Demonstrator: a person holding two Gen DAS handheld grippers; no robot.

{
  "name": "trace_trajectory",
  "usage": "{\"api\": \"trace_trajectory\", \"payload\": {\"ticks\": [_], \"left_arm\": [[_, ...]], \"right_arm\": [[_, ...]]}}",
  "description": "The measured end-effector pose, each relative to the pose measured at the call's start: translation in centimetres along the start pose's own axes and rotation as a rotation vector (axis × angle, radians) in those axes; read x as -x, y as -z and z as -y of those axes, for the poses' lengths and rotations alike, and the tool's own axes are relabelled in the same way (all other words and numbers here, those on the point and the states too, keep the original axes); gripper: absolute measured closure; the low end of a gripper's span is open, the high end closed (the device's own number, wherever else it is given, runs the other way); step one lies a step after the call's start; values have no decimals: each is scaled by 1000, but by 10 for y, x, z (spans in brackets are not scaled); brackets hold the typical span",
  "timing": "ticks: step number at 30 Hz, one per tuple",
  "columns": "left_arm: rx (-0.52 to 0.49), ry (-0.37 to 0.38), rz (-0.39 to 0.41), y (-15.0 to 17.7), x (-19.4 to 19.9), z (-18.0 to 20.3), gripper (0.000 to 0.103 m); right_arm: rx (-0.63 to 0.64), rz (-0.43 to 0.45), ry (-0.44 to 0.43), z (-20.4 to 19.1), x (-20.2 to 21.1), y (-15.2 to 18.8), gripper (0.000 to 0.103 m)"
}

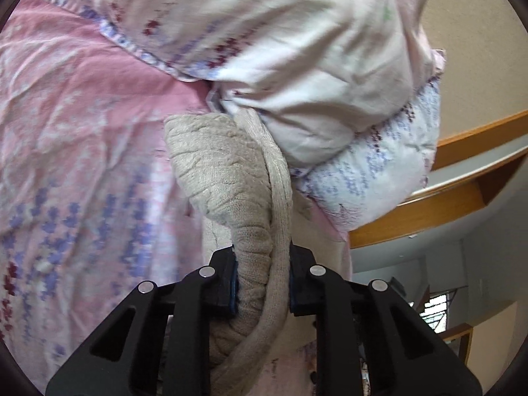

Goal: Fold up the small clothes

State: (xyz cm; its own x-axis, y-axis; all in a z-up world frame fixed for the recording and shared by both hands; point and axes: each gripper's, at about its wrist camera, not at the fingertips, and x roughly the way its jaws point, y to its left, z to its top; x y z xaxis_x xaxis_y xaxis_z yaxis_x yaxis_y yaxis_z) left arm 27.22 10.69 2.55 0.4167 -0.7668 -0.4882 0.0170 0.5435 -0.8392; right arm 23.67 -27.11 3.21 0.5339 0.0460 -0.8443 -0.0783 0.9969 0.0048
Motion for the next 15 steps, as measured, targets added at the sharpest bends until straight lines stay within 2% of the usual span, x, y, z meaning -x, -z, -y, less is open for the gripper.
{"api": "trace_trajectory", "payload": {"ticks": [3, 8, 15], "left_arm": [[-13, 43, -3, 3, -6, 16, 83], [-29, 160, -13, 10, -24, 47, 83], [-55, 236, -64, 27, -64, 87, 83]], "right_arm": [[-6, -1, -25, 4, 5, 1, 2], [-10, 13, -54, 20, 16, 6, 2], [-89, 68, -111, 71, 44, 20, 2]]}}
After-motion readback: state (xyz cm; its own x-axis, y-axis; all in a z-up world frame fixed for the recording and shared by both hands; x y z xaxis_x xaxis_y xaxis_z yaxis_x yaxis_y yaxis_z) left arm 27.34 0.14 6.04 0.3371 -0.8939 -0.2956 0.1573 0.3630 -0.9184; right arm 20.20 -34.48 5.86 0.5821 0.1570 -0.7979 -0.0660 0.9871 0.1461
